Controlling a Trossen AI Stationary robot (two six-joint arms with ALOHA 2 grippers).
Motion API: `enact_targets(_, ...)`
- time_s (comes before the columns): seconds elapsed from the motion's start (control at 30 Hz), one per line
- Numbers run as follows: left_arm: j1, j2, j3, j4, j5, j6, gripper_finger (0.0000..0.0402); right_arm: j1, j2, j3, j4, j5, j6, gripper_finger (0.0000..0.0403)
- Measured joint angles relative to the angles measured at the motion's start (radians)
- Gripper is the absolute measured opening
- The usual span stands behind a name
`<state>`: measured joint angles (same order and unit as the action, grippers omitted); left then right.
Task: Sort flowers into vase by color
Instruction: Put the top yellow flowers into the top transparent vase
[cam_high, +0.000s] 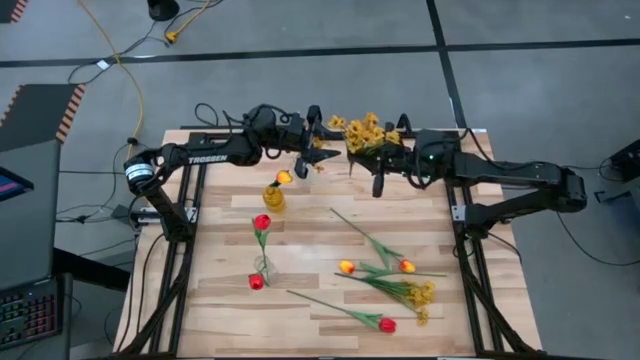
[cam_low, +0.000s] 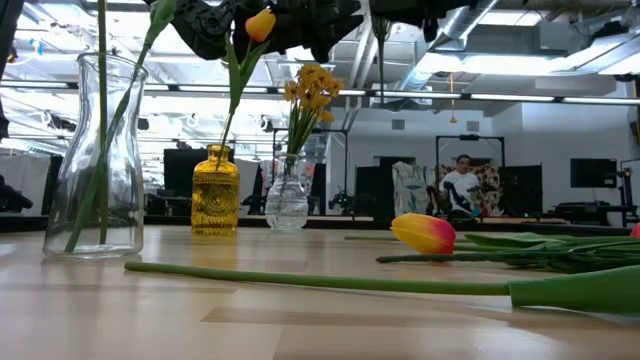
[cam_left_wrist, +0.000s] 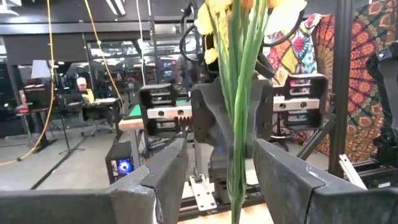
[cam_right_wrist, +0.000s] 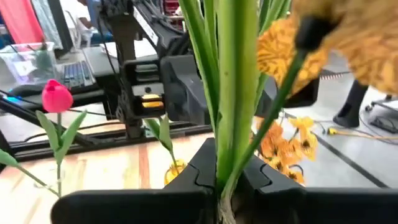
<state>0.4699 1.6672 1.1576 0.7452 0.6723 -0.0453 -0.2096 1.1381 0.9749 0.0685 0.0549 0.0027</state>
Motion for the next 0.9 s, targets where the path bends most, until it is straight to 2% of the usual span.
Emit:
enact_targets(0.3,-0.052,0.0,0.0,-0.001,-0.109,0.052,0.0174,0.0,0.044,0.0,0.031,0.001,0.001,0.0044)
enact_targets(0.7,-0.095,0.0,0.0,-0.003,-0.113,0.066,0.0174,0.0,0.061,0.0,0.028,0.001,0.032,0.0045)
enact_targets(0.9,-0.11,0.0,0.0,-0.006,-0.162,0.064,0.0174,0.0,0.061,0.0,0.034,0.0,0.078,0.0045)
